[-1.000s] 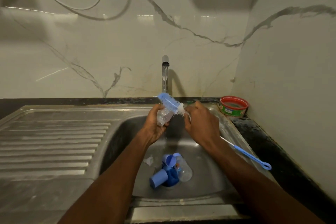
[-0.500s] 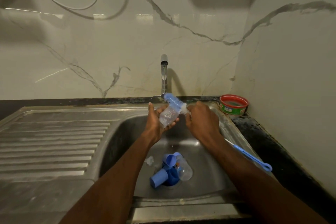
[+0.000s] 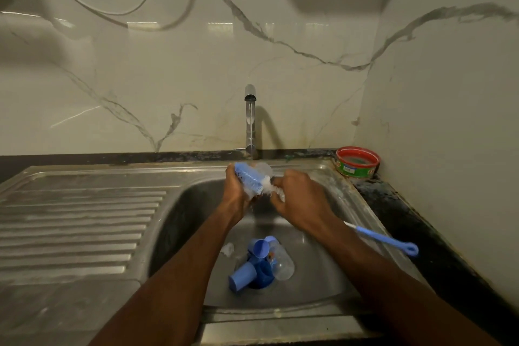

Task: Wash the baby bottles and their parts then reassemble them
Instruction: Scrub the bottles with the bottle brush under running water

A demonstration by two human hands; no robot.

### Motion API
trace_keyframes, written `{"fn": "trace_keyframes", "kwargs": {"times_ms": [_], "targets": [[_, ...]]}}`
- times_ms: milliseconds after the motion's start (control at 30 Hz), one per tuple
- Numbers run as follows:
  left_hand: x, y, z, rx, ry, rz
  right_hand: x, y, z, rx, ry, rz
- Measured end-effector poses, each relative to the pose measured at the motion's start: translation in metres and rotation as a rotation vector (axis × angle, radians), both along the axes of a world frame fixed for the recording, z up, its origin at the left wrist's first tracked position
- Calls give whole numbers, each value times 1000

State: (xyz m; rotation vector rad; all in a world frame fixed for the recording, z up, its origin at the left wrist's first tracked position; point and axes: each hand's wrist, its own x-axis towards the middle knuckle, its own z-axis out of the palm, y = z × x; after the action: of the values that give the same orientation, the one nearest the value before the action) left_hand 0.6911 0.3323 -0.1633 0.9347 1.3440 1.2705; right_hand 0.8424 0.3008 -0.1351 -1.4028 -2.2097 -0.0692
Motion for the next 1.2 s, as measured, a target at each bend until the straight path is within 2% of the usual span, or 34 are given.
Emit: {"fn": "trace_keyframes", "kwargs": {"times_ms": [67, 133, 233, 467, 567, 767, 867, 933, 1033, 1200], "targets": [[2, 8, 6, -20, -151, 62, 0, -1, -2, 9, 11, -3], [-11, 2, 8, 88, -162, 25, 4, 6, 2, 40, 39, -130], [-5, 7, 5, 65, -276, 33, 9, 11, 6, 73, 56, -224], [-5, 7, 2, 52, -251, -22, 18, 10, 6, 80, 49, -259], [-5, 4, 3, 70, -303, -10, 16, 8, 7, 67, 55, -215], [-13, 7, -1, 53, -523, 75, 7, 1, 5, 90, 44, -157], [-13, 7, -1, 16, -571, 35, 10, 4, 11, 95, 36, -199], [-12, 6, -1, 9, -630, -8, 11, 0, 11, 63, 28, -117], [-9, 1, 4, -26, -653, 14, 6, -7, 7, 13, -6, 21], [-12, 8, 0, -21, -527, 71, 11, 7, 16, 92, 61, -227]]}}
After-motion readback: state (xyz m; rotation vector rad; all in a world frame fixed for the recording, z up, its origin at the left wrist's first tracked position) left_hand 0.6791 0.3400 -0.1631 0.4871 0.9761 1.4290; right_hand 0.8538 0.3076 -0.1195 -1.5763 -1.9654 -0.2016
